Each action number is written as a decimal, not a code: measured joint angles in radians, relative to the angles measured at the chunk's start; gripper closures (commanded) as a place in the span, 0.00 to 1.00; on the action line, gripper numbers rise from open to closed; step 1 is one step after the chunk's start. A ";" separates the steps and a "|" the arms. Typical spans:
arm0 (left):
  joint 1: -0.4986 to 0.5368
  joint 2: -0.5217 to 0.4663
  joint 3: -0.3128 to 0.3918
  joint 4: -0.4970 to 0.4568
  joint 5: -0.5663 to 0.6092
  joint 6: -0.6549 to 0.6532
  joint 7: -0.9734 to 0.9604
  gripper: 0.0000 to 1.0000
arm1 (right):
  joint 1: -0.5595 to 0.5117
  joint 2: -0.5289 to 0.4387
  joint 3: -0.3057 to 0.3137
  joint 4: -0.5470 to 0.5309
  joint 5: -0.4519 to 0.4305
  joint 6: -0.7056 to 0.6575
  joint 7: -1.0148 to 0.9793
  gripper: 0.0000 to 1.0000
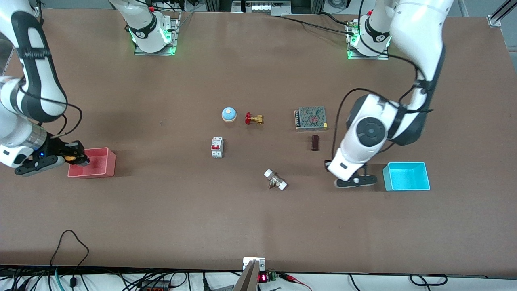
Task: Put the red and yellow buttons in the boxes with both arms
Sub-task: 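Carry the yellow button to the pink box while the left gripper carries red to cyan, then lower the yellow button into the pink box and open the right gripper, then raise the right gripper away while the left gripper releases the red button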
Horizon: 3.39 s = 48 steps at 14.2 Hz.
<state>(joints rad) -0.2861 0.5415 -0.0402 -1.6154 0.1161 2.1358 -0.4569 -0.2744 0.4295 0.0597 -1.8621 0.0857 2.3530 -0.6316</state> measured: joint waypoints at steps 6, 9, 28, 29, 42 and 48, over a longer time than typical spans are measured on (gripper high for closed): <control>0.133 -0.031 0.060 -0.001 0.001 -0.041 0.373 0.88 | 0.004 0.084 0.004 0.008 -0.001 0.059 -0.013 0.83; 0.240 -0.031 0.062 -0.002 0.000 -0.034 0.504 0.88 | 0.004 0.108 0.004 0.008 -0.026 0.067 -0.017 0.83; 0.341 0.085 0.054 -0.162 0.000 0.293 0.524 0.83 | 0.002 0.137 -0.002 0.008 -0.078 0.069 -0.017 0.01; 0.341 0.085 0.053 -0.164 -0.002 0.293 0.523 0.83 | 0.002 0.137 -0.002 0.008 -0.078 0.069 -0.017 0.00; 0.341 0.086 0.046 -0.167 -0.076 0.294 0.522 0.61 | 0.034 -0.067 0.007 0.047 -0.078 -0.185 0.078 0.00; 0.341 0.086 0.046 -0.168 -0.076 0.294 0.524 0.00 | 0.152 -0.281 0.014 0.084 -0.079 -0.384 0.478 0.00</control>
<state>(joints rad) 0.0554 0.6271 0.0054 -1.7829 0.0398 2.4299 0.0673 -0.1220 0.1487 0.0734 -1.7778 0.0069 1.9690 -0.1532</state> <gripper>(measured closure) 0.361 0.000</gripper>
